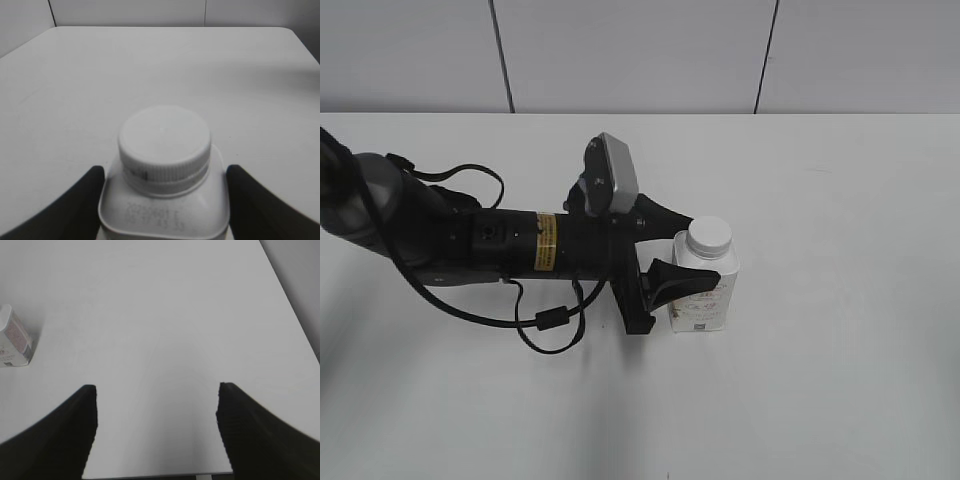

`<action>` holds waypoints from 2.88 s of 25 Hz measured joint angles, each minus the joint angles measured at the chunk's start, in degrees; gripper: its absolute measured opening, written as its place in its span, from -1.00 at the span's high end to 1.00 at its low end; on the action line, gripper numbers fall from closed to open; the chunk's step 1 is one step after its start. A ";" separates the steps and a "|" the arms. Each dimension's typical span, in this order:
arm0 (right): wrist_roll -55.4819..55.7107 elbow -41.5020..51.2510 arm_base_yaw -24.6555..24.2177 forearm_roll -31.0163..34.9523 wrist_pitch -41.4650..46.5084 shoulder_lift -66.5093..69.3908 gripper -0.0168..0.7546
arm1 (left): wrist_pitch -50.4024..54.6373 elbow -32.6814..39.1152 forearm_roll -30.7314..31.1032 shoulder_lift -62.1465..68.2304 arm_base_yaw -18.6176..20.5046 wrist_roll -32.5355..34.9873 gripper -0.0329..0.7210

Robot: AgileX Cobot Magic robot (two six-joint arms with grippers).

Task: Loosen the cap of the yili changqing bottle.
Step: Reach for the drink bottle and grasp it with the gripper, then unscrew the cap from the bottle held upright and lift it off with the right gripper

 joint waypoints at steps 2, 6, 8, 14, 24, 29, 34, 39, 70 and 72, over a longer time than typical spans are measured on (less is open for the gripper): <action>0.00 -2.53 0.00 0.00 -0.99 5.81 -0.56 | 0.00 0.00 0.00 0.00 0.00 0.00 -0.27; 0.00 -8.23 0.00 0.00 -1.67 19.39 -0.56 | -0.17 0.00 0.00 0.00 0.00 0.00 -0.27; 0.00 -11.03 0.00 0.00 -1.74 25.57 -0.56 | -0.24 0.00 0.00 0.00 0.00 0.00 -0.27; 0.00 -20.31 0.00 1.10 0.26 44.56 -0.56 | -0.36 0.00 0.00 0.07 0.00 0.00 -0.27; 0.05 -33.97 0.00 3.74 8.92 67.60 -0.56 | -0.46 0.00 0.00 0.07 0.00 0.00 -0.27; -3.12 -38.85 0.00 9.37 9.03 75.87 -0.56 | -0.51 0.00 0.00 0.07 0.00 0.00 -0.27; -7.76 -42.76 2.33 13.87 9.10 81.40 -0.49 | -0.52 0.00 0.00 0.07 0.00 0.00 -0.27; -9.02 -47.44 9.78 13.99 9.15 84.78 -0.33 | -0.57 0.00 0.00 0.07 0.00 0.00 -0.27; -10.53 -53.14 26.28 15.94 6.80 98.30 -0.29 | -0.57 0.00 0.00 0.07 0.00 0.00 -0.26; -10.53 -53.20 26.28 15.94 6.64 99.26 -0.29 | -0.57 0.00 0.00 0.07 0.00 0.00 -0.26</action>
